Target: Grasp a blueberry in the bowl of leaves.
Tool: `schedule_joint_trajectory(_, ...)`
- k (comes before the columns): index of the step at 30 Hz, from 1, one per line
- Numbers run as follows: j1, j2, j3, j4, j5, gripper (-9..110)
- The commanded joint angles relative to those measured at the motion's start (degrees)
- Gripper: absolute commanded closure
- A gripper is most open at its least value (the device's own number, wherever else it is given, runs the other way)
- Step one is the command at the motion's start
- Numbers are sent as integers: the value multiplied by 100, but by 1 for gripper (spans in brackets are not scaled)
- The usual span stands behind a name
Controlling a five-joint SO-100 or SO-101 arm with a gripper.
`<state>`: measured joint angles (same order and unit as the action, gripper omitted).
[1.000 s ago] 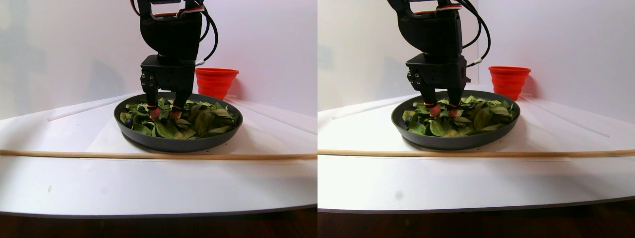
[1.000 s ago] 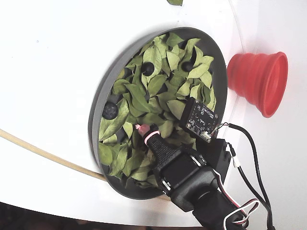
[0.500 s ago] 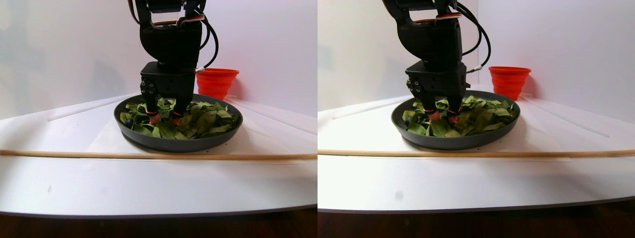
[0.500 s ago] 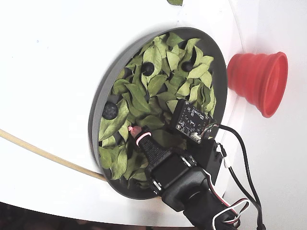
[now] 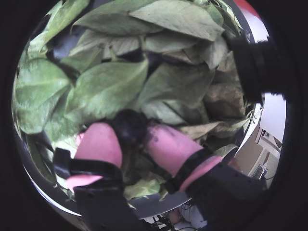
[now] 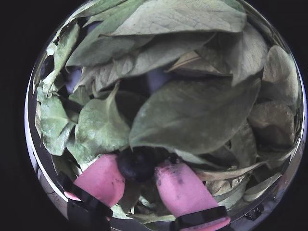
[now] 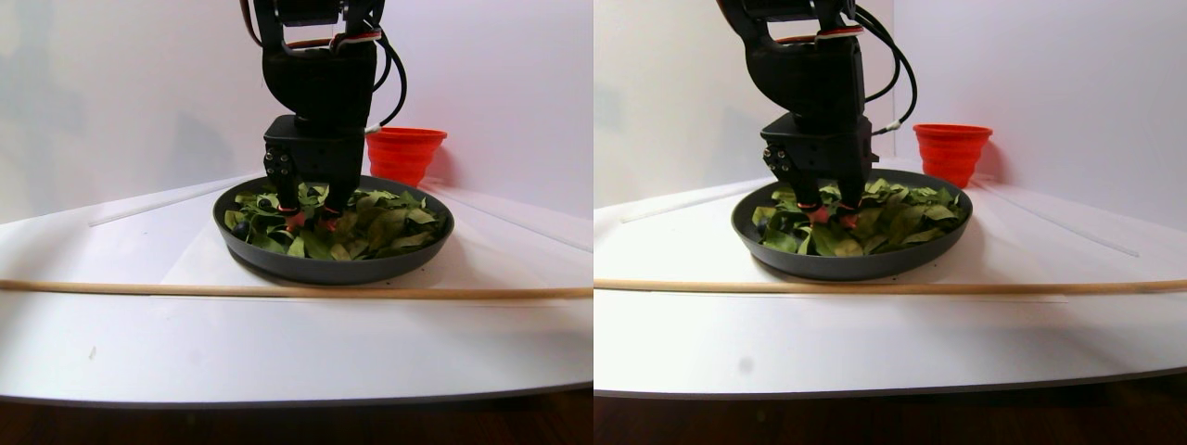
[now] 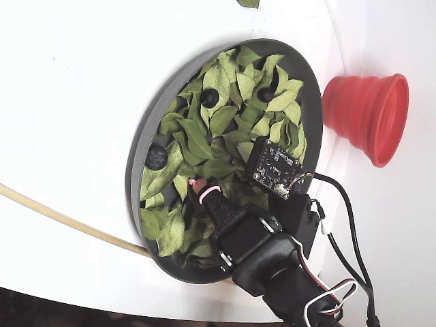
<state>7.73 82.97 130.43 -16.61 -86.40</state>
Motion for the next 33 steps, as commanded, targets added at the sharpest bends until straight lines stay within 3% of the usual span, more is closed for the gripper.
schedule_joint_trajectory(1, 114, 35, -176, -105, -53, 90)
schedule_joint_trajectory(33, 185, 1257, 237, 457, -369, 92)
